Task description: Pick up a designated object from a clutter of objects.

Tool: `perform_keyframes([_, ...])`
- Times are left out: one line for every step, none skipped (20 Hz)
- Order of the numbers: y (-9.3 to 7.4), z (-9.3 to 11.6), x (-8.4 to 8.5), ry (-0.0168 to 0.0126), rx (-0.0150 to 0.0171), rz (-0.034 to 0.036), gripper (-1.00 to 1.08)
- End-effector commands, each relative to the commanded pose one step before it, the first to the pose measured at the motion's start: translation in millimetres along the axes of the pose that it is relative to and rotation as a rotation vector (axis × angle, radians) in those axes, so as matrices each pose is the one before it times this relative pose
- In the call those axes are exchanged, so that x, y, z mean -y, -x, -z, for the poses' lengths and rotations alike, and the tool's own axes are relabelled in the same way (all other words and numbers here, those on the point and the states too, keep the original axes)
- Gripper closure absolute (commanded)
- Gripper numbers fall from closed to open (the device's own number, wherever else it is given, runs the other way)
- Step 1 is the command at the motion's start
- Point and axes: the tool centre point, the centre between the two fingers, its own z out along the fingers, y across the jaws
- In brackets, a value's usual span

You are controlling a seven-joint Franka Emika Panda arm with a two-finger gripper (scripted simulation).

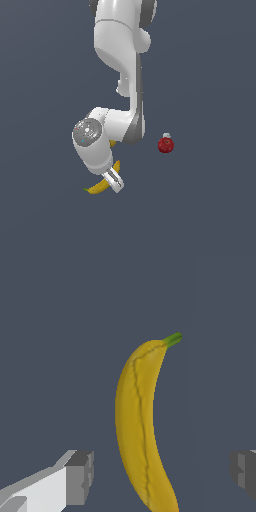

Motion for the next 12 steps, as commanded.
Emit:
perform_keyframes([-3.44,-7.24,-0.21,-0.00071,-0.00335,-0.02193,-0.92])
perform_keyframes([-0.72,-1.83,-0.15,0.00008,-0.00054,-0.00500,-0.92])
perform_keyframes([-0.51,-1.31,-0.11,0.00006,-0.00039,-0.00357,-0.92])
perform_keyframes([-0.32,-0.79,-0.08,0.00004,-0.00024,-0.00217,-0.92])
perform_keyframes([-0.09,-0.26,-0.01,0.00001,-0.00007,-0.00069,-0.92])
perform_keyframes([0.80,0.90,-0.32,0.00092,0.00141,0.00426,-0.92])
perform_keyframes([0.01,-0.37,0.01,0.00000,0.00000,0.00000,-0.92])
perform_keyframes([0.04,-1.12,0.04,0.00000,0.00000,0.00000,-0.92])
perform_keyframes([0.07,-1.86,0.07,0.00000,0.00000,0.00000,-0.92])
perform_keyframes([-0.17,-2.44,-0.25,-0.00014,-0.00018,-0.00065,-0.92])
perform_keyframes([0.14,-3.32,0.11,0.00000,0.00000,0.00000,-0.92])
perform_keyframes([-0.09,-3.90,-0.22,-0.00014,-0.00017,-0.00065,-0.92])
